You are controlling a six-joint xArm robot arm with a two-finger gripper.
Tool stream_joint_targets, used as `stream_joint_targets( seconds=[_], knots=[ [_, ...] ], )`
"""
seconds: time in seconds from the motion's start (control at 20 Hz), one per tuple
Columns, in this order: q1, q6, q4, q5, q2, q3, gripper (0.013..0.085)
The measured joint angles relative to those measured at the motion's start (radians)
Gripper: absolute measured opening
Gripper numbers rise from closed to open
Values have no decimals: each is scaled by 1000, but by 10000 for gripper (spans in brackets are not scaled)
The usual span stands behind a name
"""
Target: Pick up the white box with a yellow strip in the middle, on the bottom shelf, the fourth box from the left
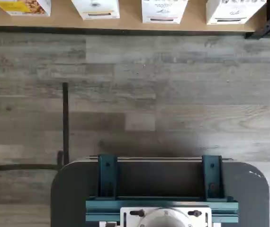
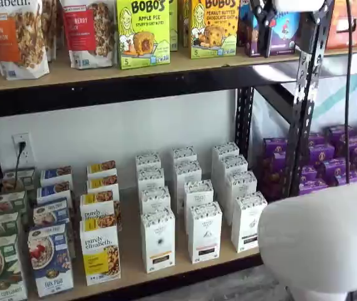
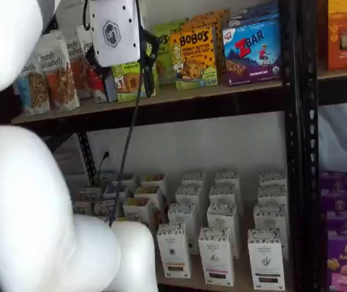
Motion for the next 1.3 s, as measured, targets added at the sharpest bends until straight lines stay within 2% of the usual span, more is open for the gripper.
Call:
stream_joint_targets(
  seconds=[0.05, 0.1, 0.15, 0.25, 0.45, 0.65, 1.05, 1.3],
  knots=[
    [-9, -6, 10, -3, -2, 2, 850],
    [-67, -34, 72, -20, -15, 15, 850],
    [-83, -44, 92, -27, -20, 20, 850],
    [-86, -47, 100, -30, -21, 22, 850],
    [-53, -27, 72, -39, -20, 31, 850],
    [2, 11, 33, -76, -25, 68, 850],
    [83, 77, -5, -212, -32, 195, 850],
    [134, 119, -46, -285, -20, 264, 850]
  ],
)
